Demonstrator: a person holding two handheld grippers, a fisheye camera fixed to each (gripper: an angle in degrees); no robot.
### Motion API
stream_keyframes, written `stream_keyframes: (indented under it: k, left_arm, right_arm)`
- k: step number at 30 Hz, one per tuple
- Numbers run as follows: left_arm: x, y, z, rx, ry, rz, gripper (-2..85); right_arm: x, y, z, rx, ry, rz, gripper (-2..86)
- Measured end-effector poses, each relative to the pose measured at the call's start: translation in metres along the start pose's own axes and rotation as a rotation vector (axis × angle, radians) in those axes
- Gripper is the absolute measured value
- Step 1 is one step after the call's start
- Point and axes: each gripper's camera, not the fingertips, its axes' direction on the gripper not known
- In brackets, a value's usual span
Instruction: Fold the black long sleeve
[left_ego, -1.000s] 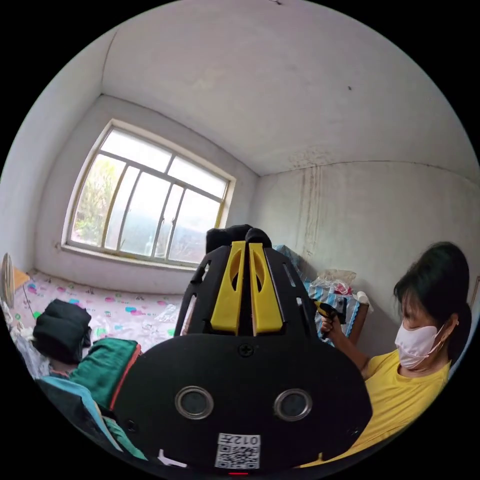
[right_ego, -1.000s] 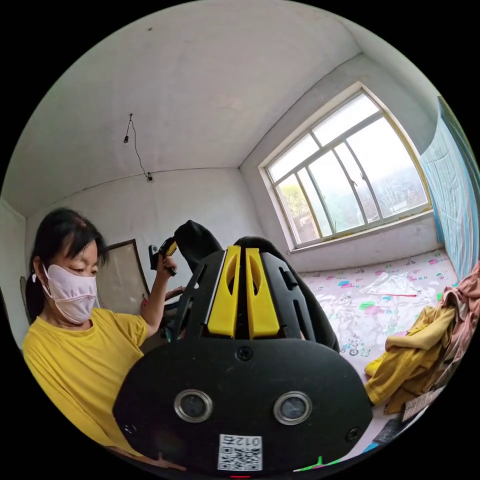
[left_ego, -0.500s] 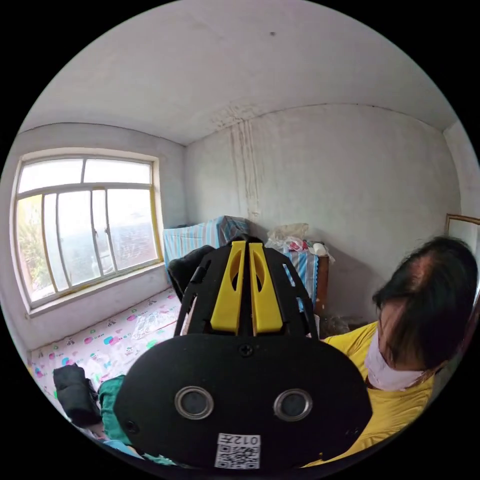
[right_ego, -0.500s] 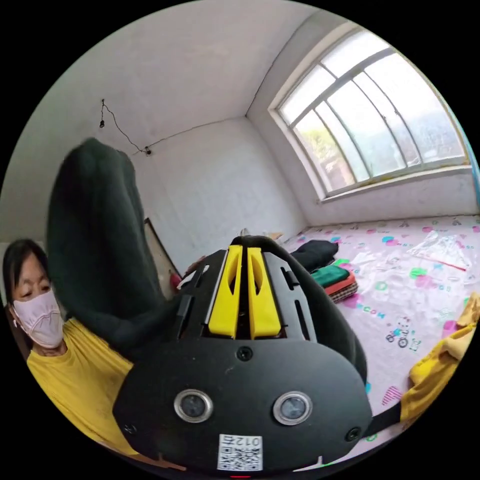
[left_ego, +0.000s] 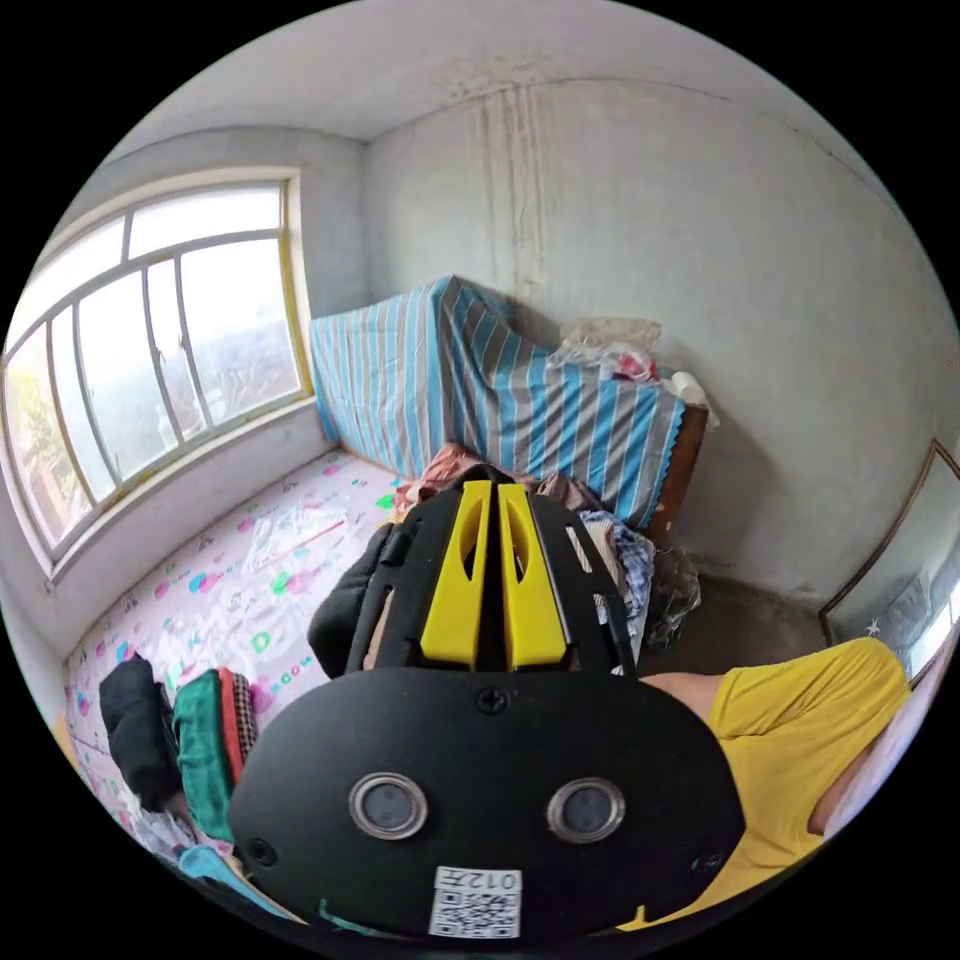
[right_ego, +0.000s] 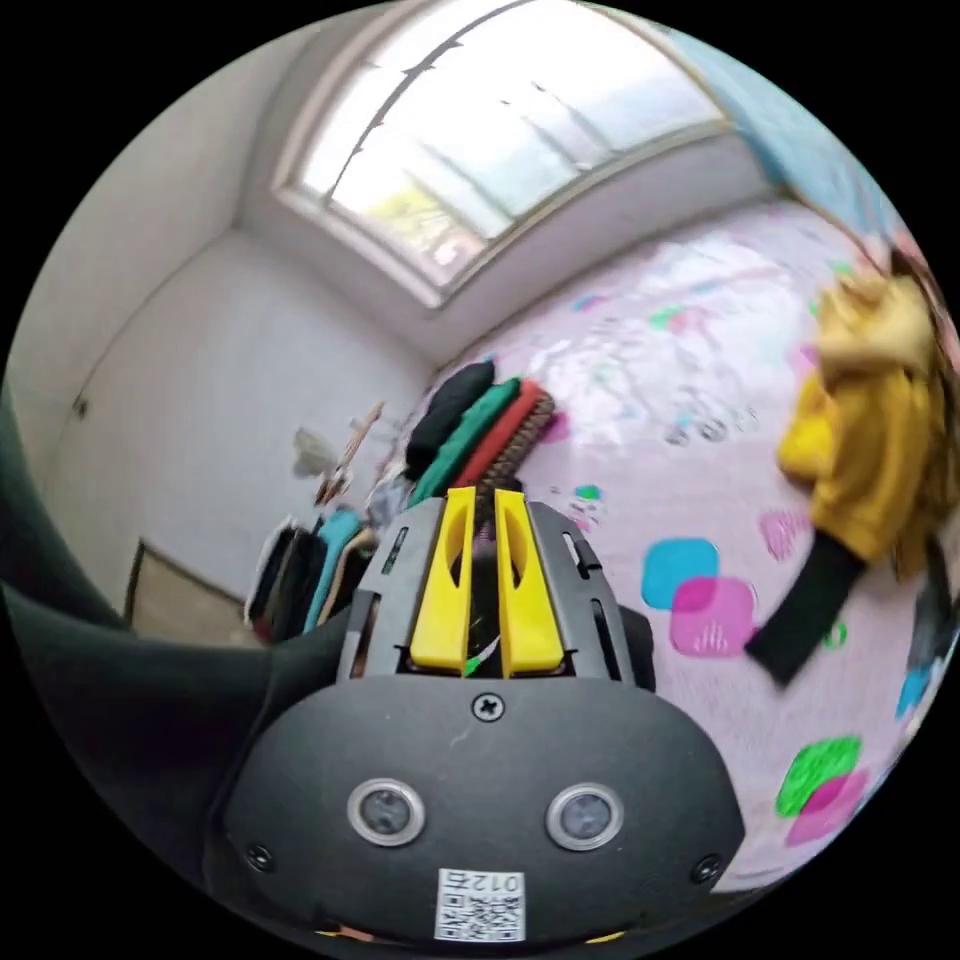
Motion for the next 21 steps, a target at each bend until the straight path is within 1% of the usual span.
stream_keyframes:
  k: [1, 2, 3, 4, 5, 7, 8, 9, 10, 11, 12, 13, 15, 17, 19, 20, 21]
  left_arm:
    - [-0.015, 0.001, 0.037, -0.072, -0.002, -0.039, 0.3]
    - [-0.022, 0.002, 0.056, -0.110, 0.005, -0.059, 0.4]
    - [-0.033, 0.004, 0.097, -0.191, 0.021, -0.075, 0.5]
    - [-0.040, 0.006, 0.141, -0.286, 0.036, -0.075, 0.8]
    - [-0.041, 0.007, 0.163, -0.339, 0.051, -0.063, 0.9]
    - [-0.033, 0.016, 0.251, -0.566, 0.117, 0.049, 1.7]
    - [-0.029, 0.019, 0.268, -0.603, 0.110, 0.091, 1.9]
    - [-0.022, 0.024, 0.297, -0.655, 0.041, 0.178, 2.2]
    - [-0.017, 0.029, 0.320, -0.688, -0.048, 0.256, 2.4]
    - [-0.016, 0.032, 0.328, -0.691, -0.090, 0.291, 2.5]
    - [-0.021, 0.037, 0.340, -0.668, -0.170, 0.332, 2.8]
    - [-0.033, 0.043, 0.349, -0.635, -0.242, 0.337, 3.2]
    - [-0.061, 0.059, 0.363, -0.614, -0.303, 0.328, 3.9]
    - [-0.097, 0.085, 0.383, -0.670, -0.268, 0.289, 4.8]
    - [-0.147, 0.129, 0.419, -0.851, -0.103, 0.178, 6.4]
    - [-0.157, 0.140, 0.428, -0.893, -0.050, 0.149, 6.8]
    - [-0.172, 0.161, 0.444, -0.956, 0.048, 0.103, 7.8]
  right_arm:
    - [0.059, 0.016, -0.027, 0.069, -0.014, 0.140, 1.9]
    - [0.084, 0.027, -0.041, 0.105, -0.020, 0.192, 1.9]
    - [0.125, 0.049, -0.068, 0.160, -0.015, 0.255, 1.7]
    - [0.153, 0.072, -0.090, 0.188, -0.008, 0.274, 1.6]
    - [0.164, 0.082, -0.100, 0.193, -0.010, 0.270, 1.5]
    - [0.191, 0.124, -0.134, 0.208, 0.008, 0.225, 1.0]
    - [0.195, 0.134, -0.142, 0.215, 0.020, 0.213, 0.9]
    - [0.203, 0.156, -0.157, 0.226, 0.045, 0.192, 0.8]
    - [0.209, 0.176, -0.169, 0.228, 0.076, 0.170, 0.7]
    - [0.211, 0.186, -0.173, 0.221, 0.093, 0.160, 0.7]
    - [0.215, 0.205, -0.179, 0.201, 0.132, 0.144, 0.7]
    - [0.217, 0.223, -0.181, 0.171, 0.164, 0.123, 0.6]
    - [0.222, 0.247, -0.178, 0.109, 0.189, 0.110, 0.7]
    - [0.229, 0.269, -0.171, 0.055, 0.177, 0.124, 0.8]
    - [0.244, 0.295, -0.158, 0.006, 0.140, 0.179, 1.1]
    - [0.248, 0.300, -0.154, -0.003, 0.126, 0.197, 1.3]
    - [0.255, 0.309, -0.148, -0.024, 0.104, 0.228, 1.4]
